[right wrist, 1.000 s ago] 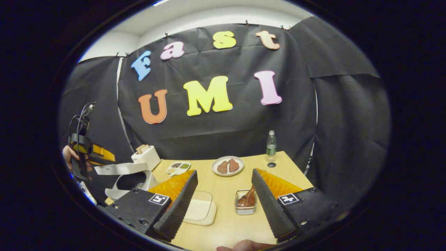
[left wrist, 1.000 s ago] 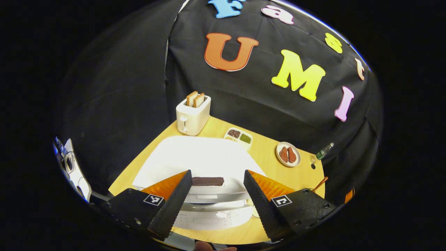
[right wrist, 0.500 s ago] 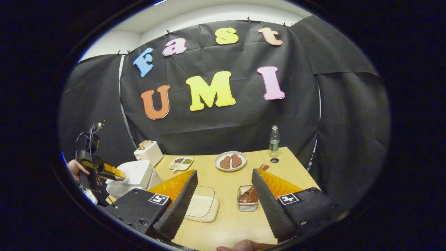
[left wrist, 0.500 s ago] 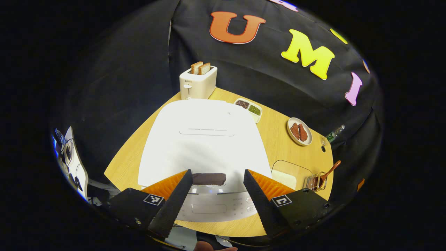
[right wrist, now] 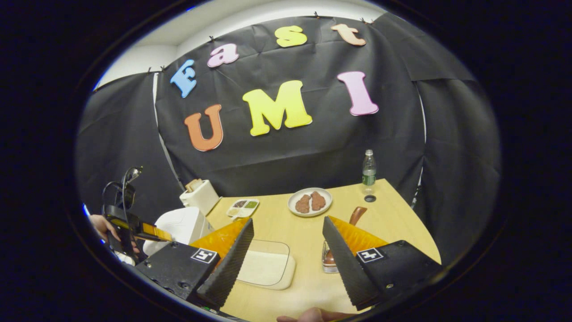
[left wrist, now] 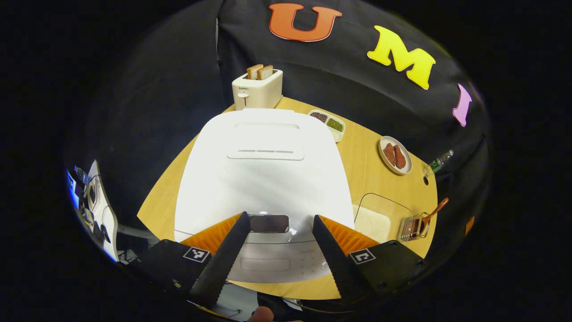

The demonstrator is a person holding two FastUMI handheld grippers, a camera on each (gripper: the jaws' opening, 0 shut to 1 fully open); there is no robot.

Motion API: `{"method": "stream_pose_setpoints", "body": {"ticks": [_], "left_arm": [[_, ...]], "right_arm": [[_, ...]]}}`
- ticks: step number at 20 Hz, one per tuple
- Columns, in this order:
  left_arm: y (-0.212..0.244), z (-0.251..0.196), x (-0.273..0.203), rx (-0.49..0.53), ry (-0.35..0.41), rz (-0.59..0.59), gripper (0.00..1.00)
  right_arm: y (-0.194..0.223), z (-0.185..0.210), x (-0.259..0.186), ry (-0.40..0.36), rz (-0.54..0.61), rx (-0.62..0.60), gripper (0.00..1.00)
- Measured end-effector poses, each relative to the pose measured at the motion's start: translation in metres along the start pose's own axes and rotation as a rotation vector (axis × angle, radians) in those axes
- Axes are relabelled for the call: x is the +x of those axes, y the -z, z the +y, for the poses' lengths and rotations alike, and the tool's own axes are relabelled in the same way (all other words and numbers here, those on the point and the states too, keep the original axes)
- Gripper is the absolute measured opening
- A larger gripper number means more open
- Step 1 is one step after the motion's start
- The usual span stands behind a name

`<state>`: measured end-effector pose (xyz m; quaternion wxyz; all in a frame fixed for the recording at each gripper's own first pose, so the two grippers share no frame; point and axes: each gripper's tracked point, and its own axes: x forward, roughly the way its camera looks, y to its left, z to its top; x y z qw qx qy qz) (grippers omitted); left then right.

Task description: Close the left gripper, press the button to open the rice cooker; take a wooden spoon from the chopstick holder with the right hand, scoop a spoonful of rice and pour it into the rice cooker, then put the wooden spoon back into the chopstick holder.

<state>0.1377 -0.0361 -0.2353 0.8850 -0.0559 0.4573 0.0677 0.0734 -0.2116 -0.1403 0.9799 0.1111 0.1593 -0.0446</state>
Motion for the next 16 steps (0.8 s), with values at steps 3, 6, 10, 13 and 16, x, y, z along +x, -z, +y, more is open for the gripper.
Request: {"method": "stream_pose_setpoints", "body": {"ticks": [3, 6, 10, 13, 16], "left_arm": [[-0.003, 0.000, 0.003, -0.041, -0.016, -0.046, 0.99], [-0.002, 0.001, 0.003, -0.051, -0.020, -0.126, 1.00], [-0.005, 0.002, 0.004, -0.066, -0.055, -0.149, 1.00], [-0.012, -0.001, 0.002, -0.045, -0.057, -0.195, 1.00], [-0.023, -0.002, -0.009, -0.048, -0.053, -0.285, 0.95]], "right_arm": [[0.001, -0.002, 0.020, -0.038, 0.024, 0.004, 0.97], [-0.001, -0.001, 0.046, -0.080, 0.052, 0.006, 0.97], [0.000, 0.012, 0.070, -0.149, 0.087, -0.008, 0.98], [-0.009, 0.020, 0.063, -0.165, 0.060, -0.027, 0.98], [-0.009, 0.022, 0.045, -0.152, 0.039, -0.031, 0.98]]}}
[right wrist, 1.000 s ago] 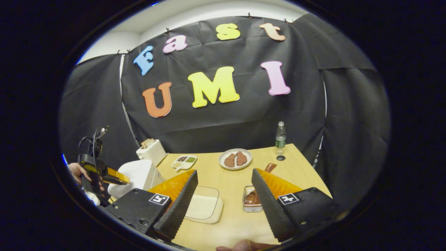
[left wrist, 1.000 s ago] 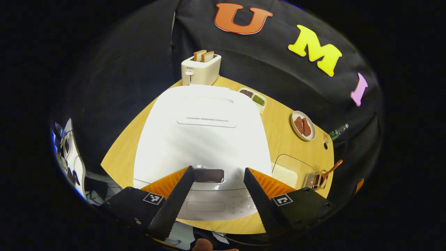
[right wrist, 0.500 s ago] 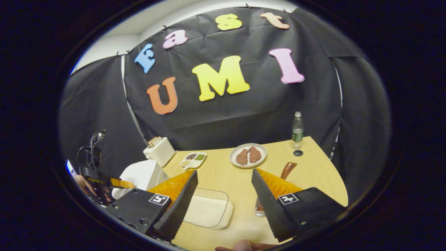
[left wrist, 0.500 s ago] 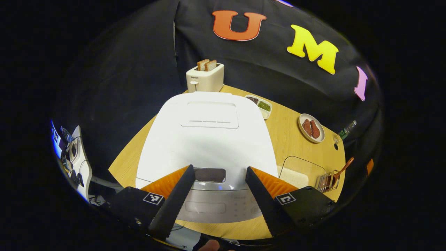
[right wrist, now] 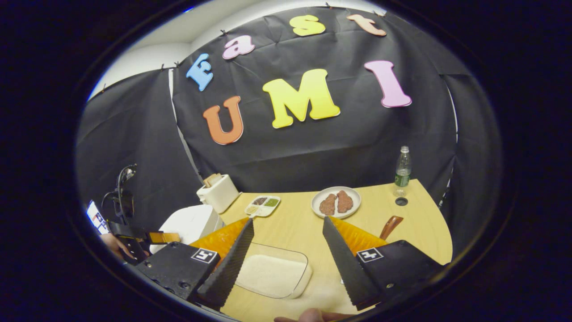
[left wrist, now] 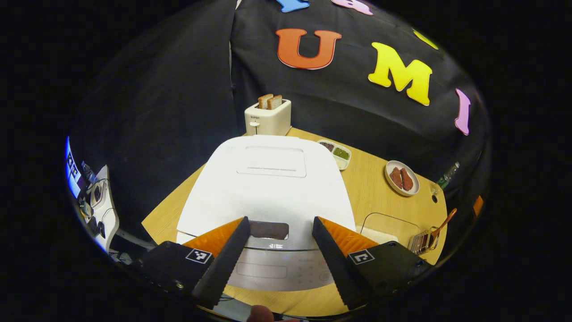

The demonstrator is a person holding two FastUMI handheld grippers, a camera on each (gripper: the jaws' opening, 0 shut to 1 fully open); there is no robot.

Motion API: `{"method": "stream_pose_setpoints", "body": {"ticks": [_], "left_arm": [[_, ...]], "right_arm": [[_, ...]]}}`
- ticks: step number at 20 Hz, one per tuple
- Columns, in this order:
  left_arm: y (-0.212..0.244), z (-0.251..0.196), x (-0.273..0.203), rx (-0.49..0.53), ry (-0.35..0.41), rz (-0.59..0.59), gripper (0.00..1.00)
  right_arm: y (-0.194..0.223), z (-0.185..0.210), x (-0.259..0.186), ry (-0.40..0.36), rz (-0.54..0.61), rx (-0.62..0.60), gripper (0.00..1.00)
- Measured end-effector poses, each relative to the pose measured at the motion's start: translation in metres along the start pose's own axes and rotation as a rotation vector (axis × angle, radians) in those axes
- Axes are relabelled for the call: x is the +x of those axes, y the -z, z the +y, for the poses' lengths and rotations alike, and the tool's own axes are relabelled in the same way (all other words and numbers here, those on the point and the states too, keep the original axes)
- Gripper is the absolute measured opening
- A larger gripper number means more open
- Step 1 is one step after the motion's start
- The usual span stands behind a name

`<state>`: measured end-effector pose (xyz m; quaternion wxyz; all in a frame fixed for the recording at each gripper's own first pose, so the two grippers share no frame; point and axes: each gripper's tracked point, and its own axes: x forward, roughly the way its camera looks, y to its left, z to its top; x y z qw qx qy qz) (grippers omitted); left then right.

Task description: Close the left gripper, press the button to open the rice cooker; take a wooden spoon from the chopstick holder with the right hand, scoop a spoonful of rice and pour it into the rice cooker, then put the wooden spoon back into the chopstick holder.

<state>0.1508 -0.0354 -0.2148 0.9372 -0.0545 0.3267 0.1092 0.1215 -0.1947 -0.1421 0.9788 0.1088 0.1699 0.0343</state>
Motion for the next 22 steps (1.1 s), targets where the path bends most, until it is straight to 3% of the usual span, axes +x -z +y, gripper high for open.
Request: {"method": "stream_pose_setpoints", "body": {"ticks": [3, 7, 8, 14, 18, 22], "left_arm": [[-0.018, 0.002, -0.011, 0.012, 0.040, -0.089, 0.95], [-0.028, 0.036, -0.021, 0.005, -0.004, -0.167, 0.96], [-0.028, 0.036, -0.024, 0.001, 0.017, -0.183, 0.96], [0.024, 0.038, -0.005, -0.034, 0.036, 0.041, 0.96], [0.030, 0.037, -0.001, 0.057, 0.036, 0.017, 0.98], [0.022, 0.037, 0.000, 0.058, 0.039, -0.016, 0.96]], "right_arm": [[0.005, 0.002, -0.022, 0.033, -0.010, -0.008, 0.98], [0.015, 0.019, -0.051, 0.032, -0.004, 0.001, 0.97], [0.016, 0.021, -0.058, 0.036, -0.004, -0.002, 0.97], [0.013, 0.021, -0.084, 0.059, -0.035, -0.012, 0.98], [0.010, 0.012, -0.084, 0.071, -0.048, 0.009, 0.98], [0.004, 0.009, -0.082, 0.071, -0.061, 0.023, 0.97]]}}
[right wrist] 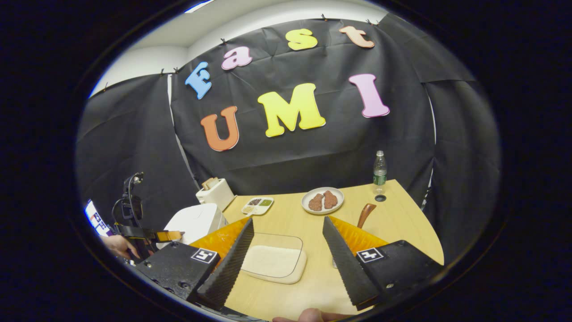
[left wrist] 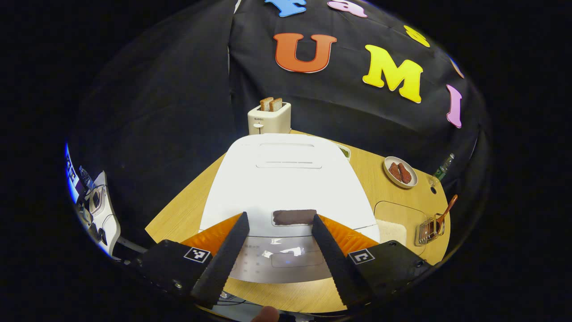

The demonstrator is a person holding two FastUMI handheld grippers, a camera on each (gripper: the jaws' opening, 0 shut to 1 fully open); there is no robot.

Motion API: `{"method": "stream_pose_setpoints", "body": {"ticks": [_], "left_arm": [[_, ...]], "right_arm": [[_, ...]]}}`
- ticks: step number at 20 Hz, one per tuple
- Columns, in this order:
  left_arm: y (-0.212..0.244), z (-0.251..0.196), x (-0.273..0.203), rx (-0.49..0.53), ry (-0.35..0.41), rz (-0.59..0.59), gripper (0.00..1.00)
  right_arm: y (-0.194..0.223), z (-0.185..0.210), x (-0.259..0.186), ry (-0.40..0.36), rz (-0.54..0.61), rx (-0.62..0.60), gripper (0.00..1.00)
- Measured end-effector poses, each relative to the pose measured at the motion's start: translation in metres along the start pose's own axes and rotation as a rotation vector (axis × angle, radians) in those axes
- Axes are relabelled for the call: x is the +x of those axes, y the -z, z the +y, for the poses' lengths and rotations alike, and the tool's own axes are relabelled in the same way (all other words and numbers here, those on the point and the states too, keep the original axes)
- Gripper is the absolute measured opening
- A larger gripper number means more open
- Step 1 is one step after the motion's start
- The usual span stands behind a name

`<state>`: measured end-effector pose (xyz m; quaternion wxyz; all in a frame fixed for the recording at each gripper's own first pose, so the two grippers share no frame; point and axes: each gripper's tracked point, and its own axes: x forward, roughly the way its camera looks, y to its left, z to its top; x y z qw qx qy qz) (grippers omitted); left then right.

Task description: Close the left gripper, press the button to open the rice cooker; take a wooden spoon from the chopstick holder with the right hand, scoop a spoonful of rice and pour it into the rice cooker, then put the wooden spoon back into the chopstick holder.

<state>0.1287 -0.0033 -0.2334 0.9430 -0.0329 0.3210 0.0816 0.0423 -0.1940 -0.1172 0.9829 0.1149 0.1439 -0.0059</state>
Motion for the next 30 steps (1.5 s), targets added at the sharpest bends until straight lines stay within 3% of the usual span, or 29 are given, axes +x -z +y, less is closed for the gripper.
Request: {"method": "stream_pose_setpoints", "body": {"ticks": [2, 6, 7, 15, 22, 30], "left_arm": [[0.000, 0.000, -0.001, 0.022, -0.002, 0.001, 0.95], [-0.026, -0.011, -0.018, -0.064, 0.044, -0.068, 1.00], [-0.035, -0.013, -0.029, -0.073, 0.058, -0.100, 0.95], [-0.089, -0.040, -0.172, 0.006, 0.210, -0.442, 0.95], [-0.071, -0.060, -0.271, 0.067, 0.354, -0.606, 0.94], [-0.044, -0.064, -0.311, 0.083, 0.401, -0.641, 0.94]], "right_arm": [[-0.010, -0.003, -0.005, 0.005, -0.021, -0.015, 0.99], [-0.032, -0.005, -0.021, 0.033, -0.070, -0.057, 0.98], [-0.037, -0.002, -0.028, 0.037, -0.086, -0.070, 0.98], [-0.073, 0.015, -0.107, 0.133, -0.231, -0.148, 0.98], [-0.042, 0.065, -0.185, 0.171, -0.264, -0.159, 0.98], [-0.038, 0.094, -0.210, 0.172, -0.310, -0.205, 0.98]]}}
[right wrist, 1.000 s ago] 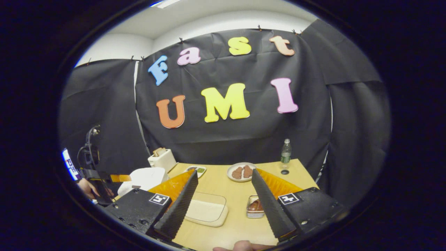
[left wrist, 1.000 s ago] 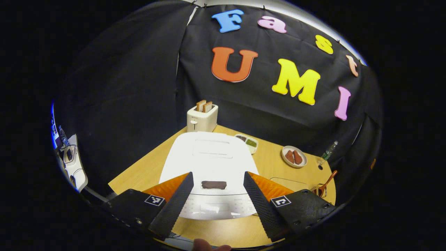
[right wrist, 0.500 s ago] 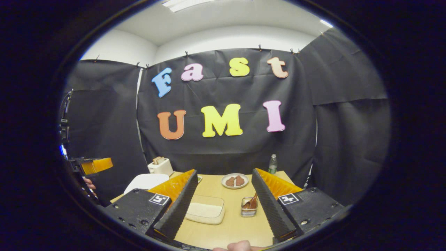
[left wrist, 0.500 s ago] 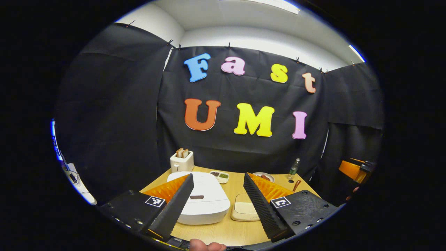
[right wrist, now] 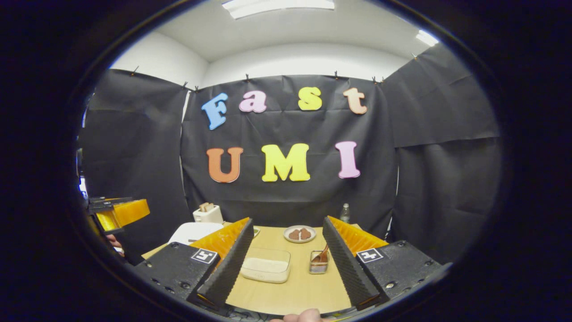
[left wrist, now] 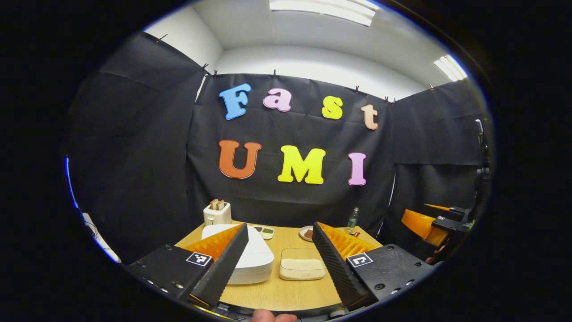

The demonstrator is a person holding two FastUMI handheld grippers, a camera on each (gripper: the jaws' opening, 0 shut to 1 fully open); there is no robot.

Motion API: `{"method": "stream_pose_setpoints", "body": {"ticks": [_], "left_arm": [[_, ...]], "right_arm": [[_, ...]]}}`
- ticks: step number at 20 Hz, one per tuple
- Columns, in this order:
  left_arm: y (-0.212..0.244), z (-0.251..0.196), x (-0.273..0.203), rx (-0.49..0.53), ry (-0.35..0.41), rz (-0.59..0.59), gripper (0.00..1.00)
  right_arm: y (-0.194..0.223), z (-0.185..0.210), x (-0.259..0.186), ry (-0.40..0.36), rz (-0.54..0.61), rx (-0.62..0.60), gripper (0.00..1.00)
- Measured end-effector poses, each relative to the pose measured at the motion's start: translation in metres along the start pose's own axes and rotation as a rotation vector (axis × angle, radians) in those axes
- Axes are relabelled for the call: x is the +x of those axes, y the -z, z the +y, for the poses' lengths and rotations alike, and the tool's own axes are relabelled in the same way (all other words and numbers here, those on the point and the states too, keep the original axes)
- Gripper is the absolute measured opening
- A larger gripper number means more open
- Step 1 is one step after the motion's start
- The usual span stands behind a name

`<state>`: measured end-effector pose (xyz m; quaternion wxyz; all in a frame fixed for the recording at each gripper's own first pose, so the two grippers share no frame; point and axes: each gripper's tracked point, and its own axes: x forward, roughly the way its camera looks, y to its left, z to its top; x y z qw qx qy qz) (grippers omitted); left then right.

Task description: Close the left gripper, press the button to open the rice cooker; take a wooden spoon from the chopstick holder with the right hand, scoop a spoonful of rice and pour it into the rice cooker, then put the wooden spoon back into the chopstick holder.

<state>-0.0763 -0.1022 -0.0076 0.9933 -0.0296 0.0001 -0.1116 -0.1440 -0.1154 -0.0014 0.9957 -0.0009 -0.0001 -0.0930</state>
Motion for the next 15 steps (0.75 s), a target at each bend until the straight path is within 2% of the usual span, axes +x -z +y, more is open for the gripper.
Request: {"method": "stream_pose_setpoints", "body": {"ticks": [5, 15], "left_arm": [[0.009, -0.005, -0.005, 0.004, -0.012, 0.006, 0.94], [-0.004, -0.011, -0.007, 0.015, -0.034, -0.040, 0.94]], "right_arm": [[0.000, 0.006, 0.007, -0.023, 0.001, -0.002, 0.97], [0.009, -0.005, 0.013, -0.031, 0.007, 0.009, 0.97]]}}
